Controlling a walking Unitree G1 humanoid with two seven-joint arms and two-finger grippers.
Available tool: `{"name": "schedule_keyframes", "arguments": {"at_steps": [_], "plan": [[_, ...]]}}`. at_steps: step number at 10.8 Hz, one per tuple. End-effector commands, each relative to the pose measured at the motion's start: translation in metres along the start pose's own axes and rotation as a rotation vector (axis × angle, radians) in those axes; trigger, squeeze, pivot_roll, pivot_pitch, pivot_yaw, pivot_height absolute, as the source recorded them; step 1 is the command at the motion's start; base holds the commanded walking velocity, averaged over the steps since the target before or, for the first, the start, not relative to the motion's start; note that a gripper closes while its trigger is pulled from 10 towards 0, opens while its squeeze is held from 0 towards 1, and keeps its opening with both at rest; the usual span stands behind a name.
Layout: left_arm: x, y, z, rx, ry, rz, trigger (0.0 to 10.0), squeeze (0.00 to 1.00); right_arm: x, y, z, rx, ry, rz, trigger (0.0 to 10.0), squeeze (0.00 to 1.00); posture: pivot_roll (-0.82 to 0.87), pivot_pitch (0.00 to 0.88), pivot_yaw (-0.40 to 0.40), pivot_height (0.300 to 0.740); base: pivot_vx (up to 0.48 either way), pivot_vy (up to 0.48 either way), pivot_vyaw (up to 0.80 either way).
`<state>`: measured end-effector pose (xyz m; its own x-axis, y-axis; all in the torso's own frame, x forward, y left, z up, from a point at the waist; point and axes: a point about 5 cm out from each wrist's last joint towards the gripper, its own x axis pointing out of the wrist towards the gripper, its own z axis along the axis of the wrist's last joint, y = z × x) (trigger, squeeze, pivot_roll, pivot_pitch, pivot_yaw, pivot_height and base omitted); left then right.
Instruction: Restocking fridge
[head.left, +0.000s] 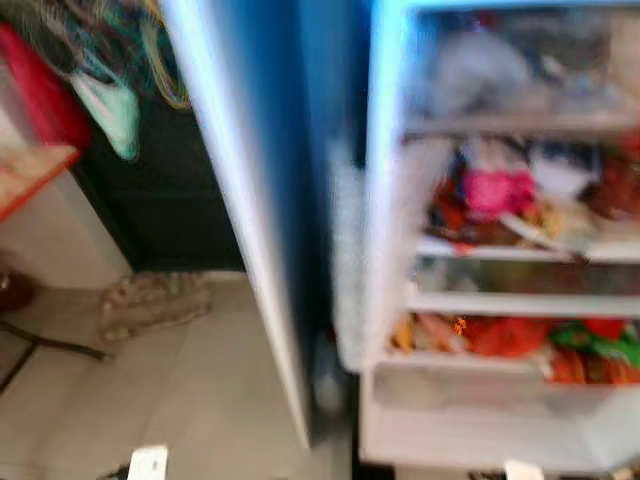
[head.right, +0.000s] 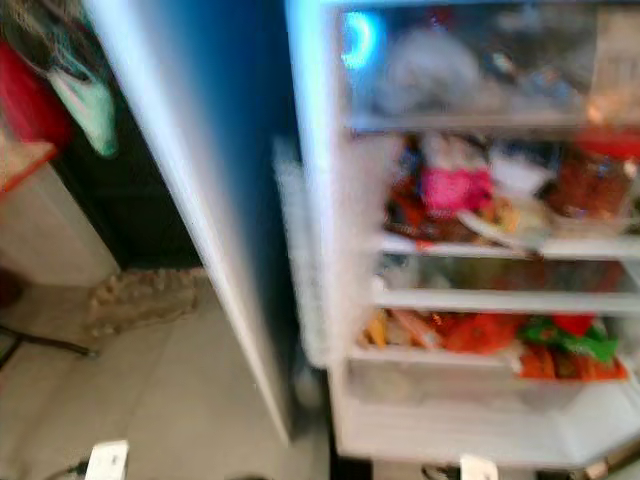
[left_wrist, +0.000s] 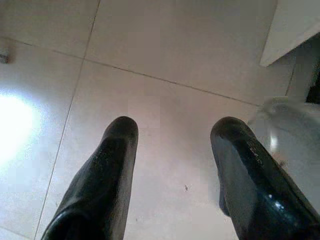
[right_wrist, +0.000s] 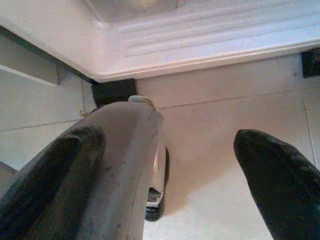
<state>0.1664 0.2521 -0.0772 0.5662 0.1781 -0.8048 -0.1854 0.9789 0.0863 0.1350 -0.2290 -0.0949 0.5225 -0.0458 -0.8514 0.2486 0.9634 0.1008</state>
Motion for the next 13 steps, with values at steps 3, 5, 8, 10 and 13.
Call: {"name": "schedule_keyframes", "arguments": {"at_steps": [3, 5, 8, 10, 13], "plan": [[-0.002, 0.001, -0.014, 0.028, 0.057, 0.005, 10.0, 0.00, -0.002, 0.000, -0.014, -0.014, 0.055, 0.002, 10.0, 0.00, -0.01, 0.000, 0.041, 0.685, 0.000, 0.000, 0.00], [-0.003, 0.001, -0.015, 0.018, 0.058, 0.013, 10.0, 0.00, -0.002, 0.000, -0.015, -0.029, 0.066, 0.007, 10.0, 0.00, -0.01, 0.000, 0.036, 0.720, 0.000, 0.000, 0.00], [-0.003, 0.002, -0.017, 0.020, 0.062, 0.010, 10.0, 0.00, -0.003, 0.001, -0.017, -0.039, 0.074, 0.012, 10.0, 0.00, -0.02, 0.000, 0.039, 0.740, 0.000, 0.000, 0.00], [-0.003, 0.001, -0.018, 0.025, 0.067, 0.012, 10.0, 0.00, -0.003, 0.001, -0.018, -0.037, 0.069, 0.013, 10.0, 0.00, -0.02, 0.000, 0.036, 0.740, 0.000, 0.000, 0.00], [-0.004, -0.001, -0.022, 0.028, 0.079, 0.004, 10.0, 0.00, -0.004, 0.000, -0.020, -0.035, 0.068, 0.015, 10.0, 0.00, -0.02, 0.000, 0.031, 0.740, 0.000, 0.087, 0.00]]}}
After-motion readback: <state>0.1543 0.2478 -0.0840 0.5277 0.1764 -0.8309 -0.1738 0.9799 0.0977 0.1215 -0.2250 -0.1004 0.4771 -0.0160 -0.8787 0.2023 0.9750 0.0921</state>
